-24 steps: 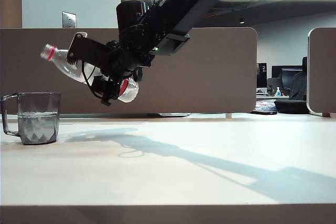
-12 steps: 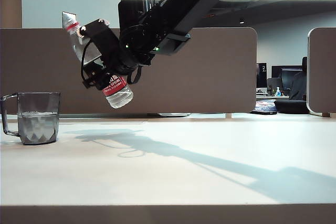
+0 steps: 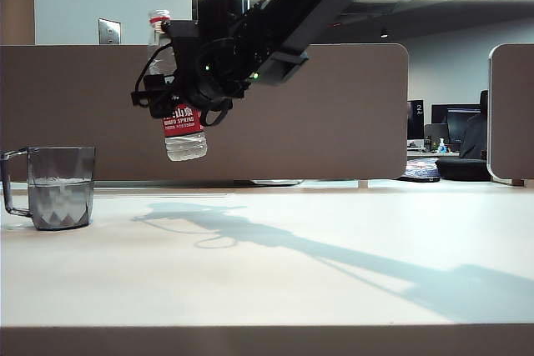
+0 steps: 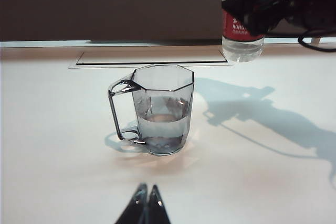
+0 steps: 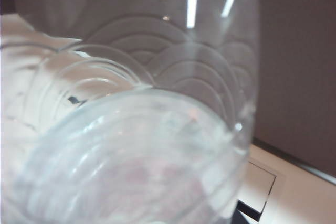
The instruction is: Pick up the mineral water bottle on the table and pour water into the mug until it's half full.
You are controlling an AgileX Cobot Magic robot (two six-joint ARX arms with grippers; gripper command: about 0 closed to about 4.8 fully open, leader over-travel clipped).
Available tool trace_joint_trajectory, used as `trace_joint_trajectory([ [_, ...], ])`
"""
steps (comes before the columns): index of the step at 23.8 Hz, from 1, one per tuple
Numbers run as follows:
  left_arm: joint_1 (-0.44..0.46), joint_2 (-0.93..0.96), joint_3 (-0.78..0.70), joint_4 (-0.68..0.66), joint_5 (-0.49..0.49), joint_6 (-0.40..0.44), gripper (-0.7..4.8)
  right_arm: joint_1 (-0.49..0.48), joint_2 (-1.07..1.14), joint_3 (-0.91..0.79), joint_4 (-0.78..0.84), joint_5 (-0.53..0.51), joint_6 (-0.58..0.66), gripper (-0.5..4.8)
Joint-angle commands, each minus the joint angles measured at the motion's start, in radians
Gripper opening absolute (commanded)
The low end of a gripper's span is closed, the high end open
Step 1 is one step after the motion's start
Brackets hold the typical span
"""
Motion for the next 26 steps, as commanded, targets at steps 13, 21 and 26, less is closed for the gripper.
trace_joint_trajectory([
  [13,0.0,0.0,0.003,0.014,0.004,0.0,-0.05,-0.012,-0.074,0.004,-0.108,-0.134,0.1,3.05],
  [21,0.0,0.0,0.003,0.013,0.004,0.0,-0.05,-0.037,-0.087,0.002,-0.171,-0.203,0.123,3.05],
  [26,0.0,0.0,0.003,0.014,0.004,0.0,-0.05,-0.06,-0.116,-0.013,-0.211,-0.268,0.121,3.05],
])
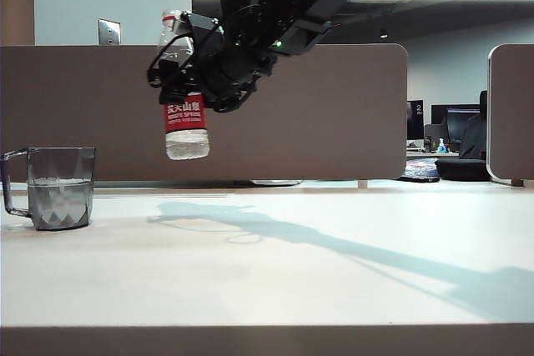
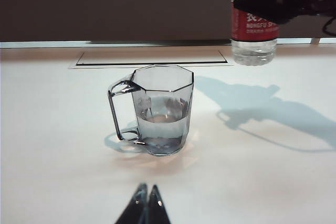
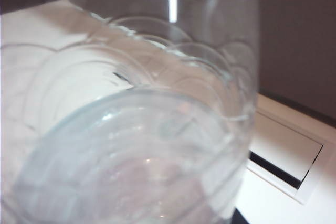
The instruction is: Pick up the mineral water bottle on the table and pour water into the mug until it's half full.
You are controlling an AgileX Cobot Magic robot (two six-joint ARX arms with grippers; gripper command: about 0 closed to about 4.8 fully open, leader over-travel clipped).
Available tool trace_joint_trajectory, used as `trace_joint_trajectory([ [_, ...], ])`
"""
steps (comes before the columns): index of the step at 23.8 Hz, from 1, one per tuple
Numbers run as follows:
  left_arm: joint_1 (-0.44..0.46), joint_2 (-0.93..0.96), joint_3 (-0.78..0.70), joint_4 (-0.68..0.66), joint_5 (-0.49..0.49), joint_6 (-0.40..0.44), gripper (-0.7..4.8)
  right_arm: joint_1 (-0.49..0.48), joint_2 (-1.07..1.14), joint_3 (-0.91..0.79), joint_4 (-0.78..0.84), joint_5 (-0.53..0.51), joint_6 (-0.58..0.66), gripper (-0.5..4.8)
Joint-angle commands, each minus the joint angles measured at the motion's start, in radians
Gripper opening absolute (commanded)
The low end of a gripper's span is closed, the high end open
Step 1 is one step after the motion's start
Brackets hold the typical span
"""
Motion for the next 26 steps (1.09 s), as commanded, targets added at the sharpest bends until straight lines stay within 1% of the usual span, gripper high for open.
trace_joint_trajectory([
  [1,0.001,0.0,0.003,0.013,0.004,0.0,-0.05,-0.008,-0.046,-0.021,0.024,-0.04,-0.001,3.05],
  [2,0.001,0.0,0.003,0.013,0.004,0.0,-0.05,-0.009,-0.057,-0.041,0.031,-0.04,-0.001,3.05],
  [5,0.001,0.0,0.003,0.013,0.004,0.0,-0.05,-0.023,-0.11,-0.133,0.07,-0.101,0.005,3.04],
  [6,0.001,0.0,0.003,0.013,0.004,0.0,-0.05,-0.026,-0.13,-0.166,0.077,-0.105,0.005,3.04],
  [7,0.001,0.0,0.003,0.013,0.004,0.0,-0.05,-0.038,-0.178,-0.245,0.098,-0.11,0.005,3.04],
  [9,0.0,0.0,0.003,0.013,0.004,0.0,-0.05,-0.047,-0.225,-0.326,0.134,-0.117,0.005,3.04],
  [10,0.0,0.0,0.003,0.013,0.004,0.0,-0.05,-0.059,-0.273,-0.415,0.187,-0.125,0.005,3.04],
  [11,0.0,0.0,0.003,0.013,0.004,0.0,-0.05,-0.068,-0.3,-0.465,0.221,-0.127,0.006,3.04],
  [14,0.0,0.0,0.003,0.013,0.004,0.0,-0.05,-0.096,-0.358,-0.589,0.311,-0.135,0.024,3.04],
  [18,0.0,0.0,0.003,0.013,0.004,0.0,-0.05,-0.134,-0.39,-0.738,0.449,-0.19,0.077,3.04],
  [19,0.0,0.0,0.003,0.013,0.004,0.0,-0.05,-0.143,-0.394,-0.777,0.5,-0.192,0.093,3.04],
  [20,0.0,0.0,0.003,0.013,0.004,0.0,-0.05,-0.154,-0.394,-0.86,0.624,-0.191,0.121,3.04],
  [21,0.0,0.0,0.003,0.013,0.004,0.0,-0.05,-0.156,-0.393,-0.895,0.676,-0.191,0.12,3.04],
  [23,0.0,0.0,0.003,0.013,0.004,0.0,-0.05,-0.156,-0.393,-0.967,0.761,-0.153,0.119,3.05],
  [26,0.0,0.0,0.003,0.013,0.004,0.0,-0.05,-0.156,-0.393,-1.043,0.827,-0.114,0.116,3.05],
])
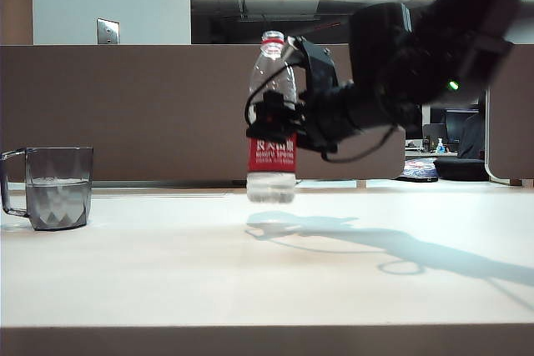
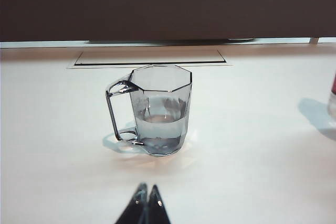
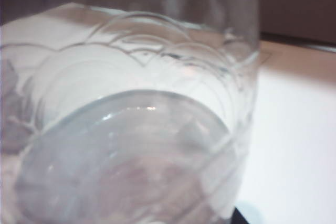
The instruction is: Pick up the mineral water bottle on the table and pour water into the mug until it's half full.
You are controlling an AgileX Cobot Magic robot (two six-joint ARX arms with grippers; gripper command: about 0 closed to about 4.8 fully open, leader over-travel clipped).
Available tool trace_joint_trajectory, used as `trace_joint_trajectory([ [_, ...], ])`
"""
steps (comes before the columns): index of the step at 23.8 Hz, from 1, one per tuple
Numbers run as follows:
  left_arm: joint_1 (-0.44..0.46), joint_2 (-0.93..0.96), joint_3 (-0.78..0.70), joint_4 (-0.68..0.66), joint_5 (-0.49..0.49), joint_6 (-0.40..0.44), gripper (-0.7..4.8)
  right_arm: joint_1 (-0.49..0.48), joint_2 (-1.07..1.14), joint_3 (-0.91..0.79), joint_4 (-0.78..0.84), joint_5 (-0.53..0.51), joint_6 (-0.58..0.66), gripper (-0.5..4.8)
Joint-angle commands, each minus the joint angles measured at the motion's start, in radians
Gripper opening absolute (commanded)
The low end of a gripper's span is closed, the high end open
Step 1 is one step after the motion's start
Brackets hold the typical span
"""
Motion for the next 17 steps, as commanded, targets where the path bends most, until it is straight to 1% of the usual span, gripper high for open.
trace_joint_trajectory([
  [1,0.0,0.0,0.003,0.013,0.004,0.0,-0.05,0.002,-0.014,-0.055,0.14,0.048,-0.001,3.05],
  [7,0.0,0.0,0.003,0.013,0.004,0.0,-0.05,0.002,-0.014,-0.114,0.205,0.053,-0.019,3.05],
  [8,0.0,0.0,0.003,0.013,0.004,0.0,-0.05,0.002,-0.012,-0.121,0.221,0.053,-0.055,3.05],
  [10,0.0,0.0,0.003,0.013,0.004,0.0,-0.05,0.002,-0.011,-0.121,0.217,0.054,-0.074,3.05],
  [11,0.0,0.0,0.003,0.013,0.004,0.0,-0.05,0.002,-0.008,-0.121,0.217,0.053,-0.074,3.19],
  [12,0.0,0.0,0.003,0.013,0.004,0.0,-0.05,0.002,-0.006,-0.121,0.217,0.053,-0.074,3.45],
  [14,0.0,0.0,0.003,0.013,0.004,0.0,-0.05,0.002,-0.006,-0.121,0.214,0.053,-0.076,3.69],
  [17,0.0,0.0,0.003,0.013,0.004,0.0,-0.05,0.002,-0.006,-0.121,0.206,0.054,-0.08,3.69],
])
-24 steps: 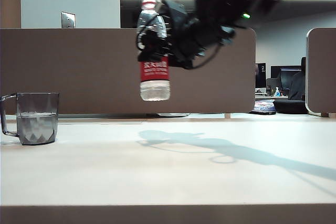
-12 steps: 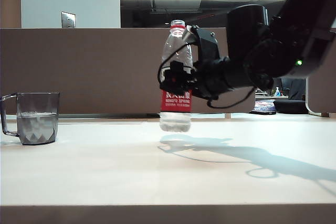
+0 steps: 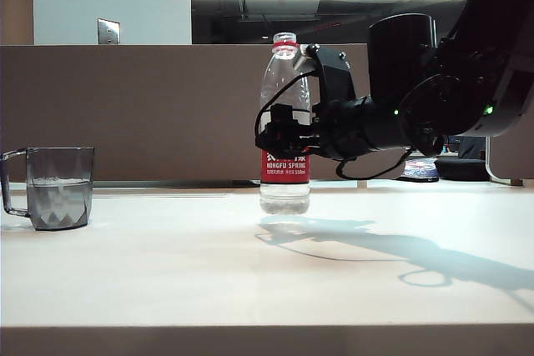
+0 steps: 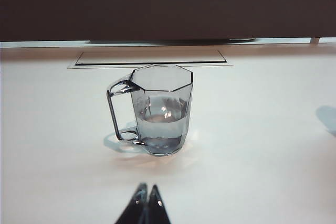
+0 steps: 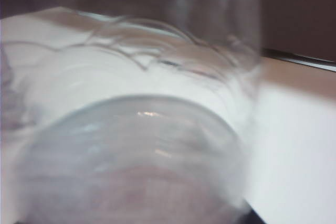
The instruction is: Pick up the mineral water bottle on the table and pour water into the mug until it's half full.
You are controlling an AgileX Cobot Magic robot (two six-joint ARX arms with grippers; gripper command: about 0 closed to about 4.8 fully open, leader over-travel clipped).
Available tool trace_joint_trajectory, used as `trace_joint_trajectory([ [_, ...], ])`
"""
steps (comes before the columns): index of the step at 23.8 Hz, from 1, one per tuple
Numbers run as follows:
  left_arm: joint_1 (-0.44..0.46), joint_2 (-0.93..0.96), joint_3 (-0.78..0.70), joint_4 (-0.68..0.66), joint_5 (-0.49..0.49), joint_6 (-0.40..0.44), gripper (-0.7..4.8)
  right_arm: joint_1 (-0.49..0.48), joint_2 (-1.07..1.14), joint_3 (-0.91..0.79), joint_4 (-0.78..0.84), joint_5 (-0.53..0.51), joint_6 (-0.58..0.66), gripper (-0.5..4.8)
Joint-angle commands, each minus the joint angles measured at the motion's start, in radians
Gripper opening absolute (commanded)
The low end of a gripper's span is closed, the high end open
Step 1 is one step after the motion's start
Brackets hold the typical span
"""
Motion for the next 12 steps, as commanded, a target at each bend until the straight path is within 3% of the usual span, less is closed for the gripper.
trace_joint_trajectory([
  [1,0.0,0.0,0.003,0.013,0.004,0.0,-0.05,0.002,-0.006,0.003,0.02,0.006,-0.013,3.69],
  [12,0.0,0.0,0.003,0.013,0.004,0.0,-0.05,0.002,-0.01,0.0,0.01,0.008,-0.011,4.26],
])
